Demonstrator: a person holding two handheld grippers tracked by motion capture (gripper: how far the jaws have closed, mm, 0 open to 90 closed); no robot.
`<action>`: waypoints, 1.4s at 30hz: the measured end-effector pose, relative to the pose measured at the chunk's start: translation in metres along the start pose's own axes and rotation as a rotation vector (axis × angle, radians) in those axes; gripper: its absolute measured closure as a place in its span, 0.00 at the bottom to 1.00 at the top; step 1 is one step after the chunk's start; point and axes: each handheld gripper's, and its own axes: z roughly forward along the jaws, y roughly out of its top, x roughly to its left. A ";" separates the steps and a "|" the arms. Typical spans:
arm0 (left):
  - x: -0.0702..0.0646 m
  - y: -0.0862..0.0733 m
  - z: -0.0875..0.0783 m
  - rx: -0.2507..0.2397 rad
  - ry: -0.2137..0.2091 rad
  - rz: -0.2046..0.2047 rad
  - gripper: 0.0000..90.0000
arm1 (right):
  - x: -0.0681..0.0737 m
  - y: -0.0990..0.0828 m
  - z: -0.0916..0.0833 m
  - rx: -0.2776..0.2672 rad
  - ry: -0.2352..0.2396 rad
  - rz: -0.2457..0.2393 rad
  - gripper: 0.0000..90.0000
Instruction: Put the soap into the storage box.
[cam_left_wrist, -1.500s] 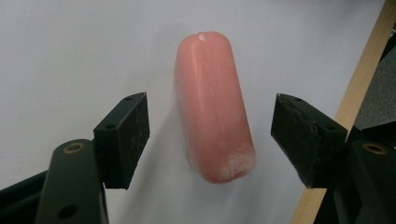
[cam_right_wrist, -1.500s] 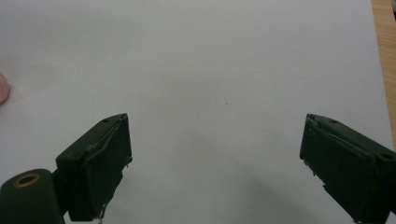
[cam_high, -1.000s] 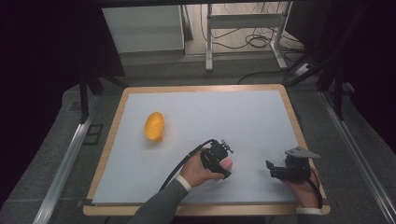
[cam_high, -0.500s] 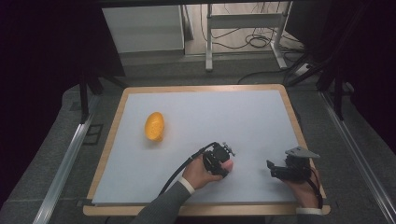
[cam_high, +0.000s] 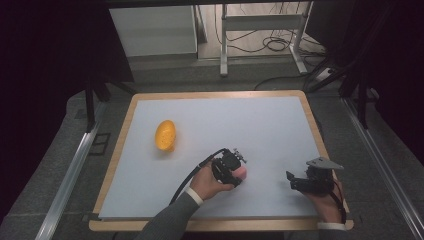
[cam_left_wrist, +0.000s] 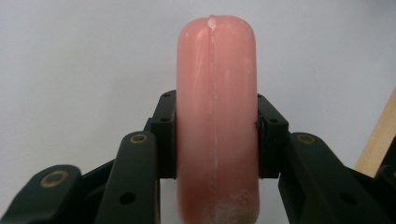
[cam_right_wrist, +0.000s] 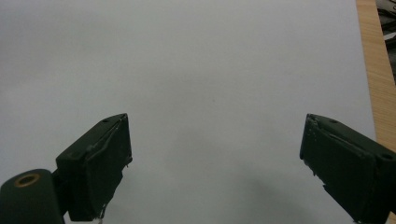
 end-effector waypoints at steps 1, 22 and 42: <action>0.001 -0.001 -0.002 -0.007 -0.002 -0.004 0.67 | 0.000 0.000 0.000 0.000 0.000 0.000 0.10; 0.018 -0.008 -0.026 -0.066 0.003 -0.029 0.67 | 0.000 -0.001 0.002 0.009 -0.001 -0.002 0.10; 0.034 -0.017 -0.036 -0.065 0.021 -0.060 0.67 | 0.001 -0.001 0.002 0.013 -0.002 -0.004 0.10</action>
